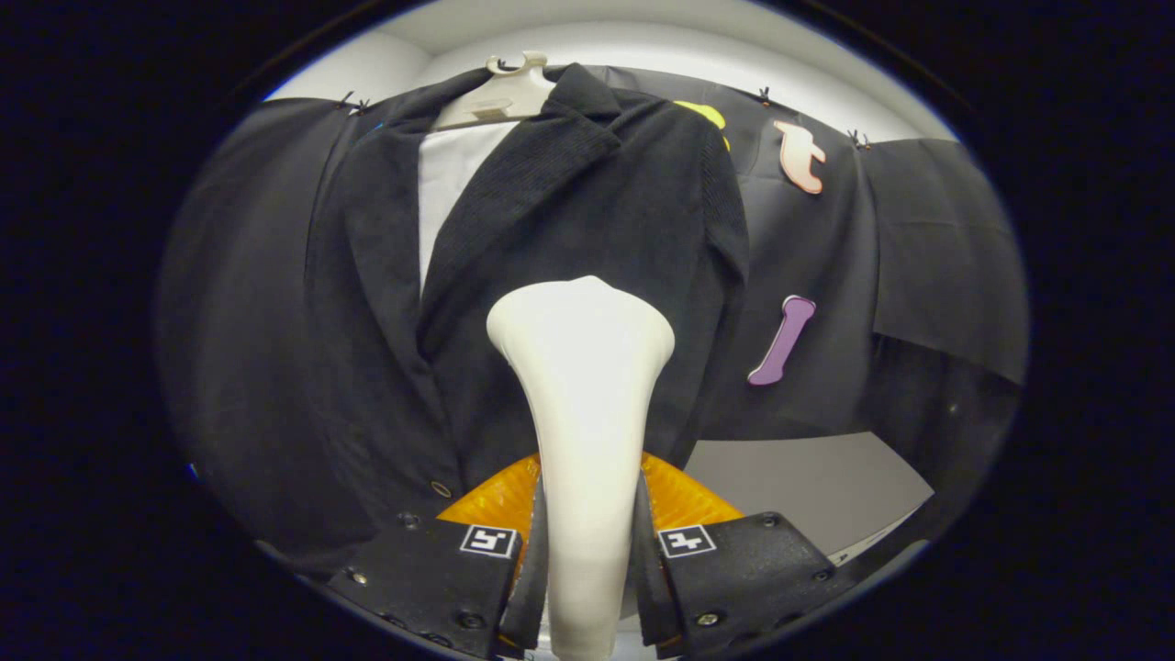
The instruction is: Iron the clothes twice with a garment steamer, once on the left side and once on the right side.
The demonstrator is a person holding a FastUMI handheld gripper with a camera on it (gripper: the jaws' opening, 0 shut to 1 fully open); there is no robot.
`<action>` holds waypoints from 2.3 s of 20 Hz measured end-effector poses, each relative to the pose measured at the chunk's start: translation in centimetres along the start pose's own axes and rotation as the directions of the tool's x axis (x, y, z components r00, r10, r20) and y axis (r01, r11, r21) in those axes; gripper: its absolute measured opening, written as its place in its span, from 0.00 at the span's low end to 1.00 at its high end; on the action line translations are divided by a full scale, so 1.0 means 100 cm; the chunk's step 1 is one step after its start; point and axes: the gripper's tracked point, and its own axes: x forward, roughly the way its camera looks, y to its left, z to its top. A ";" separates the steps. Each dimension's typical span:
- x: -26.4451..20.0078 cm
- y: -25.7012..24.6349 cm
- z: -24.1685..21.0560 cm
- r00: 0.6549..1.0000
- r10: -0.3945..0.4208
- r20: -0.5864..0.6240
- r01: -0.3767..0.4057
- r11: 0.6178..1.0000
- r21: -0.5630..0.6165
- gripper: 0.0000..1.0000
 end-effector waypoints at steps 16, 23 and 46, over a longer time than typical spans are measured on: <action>0.010 -0.008 -0.105 0.989 -0.053 -0.135 0.041 0.995 -0.093 0.43; 0.019 -0.004 -0.125 0.987 -0.073 -0.145 0.052 0.989 -0.141 0.43; 0.048 -0.012 -0.241 0.942 -0.084 -0.325 0.024 0.983 -0.184 0.42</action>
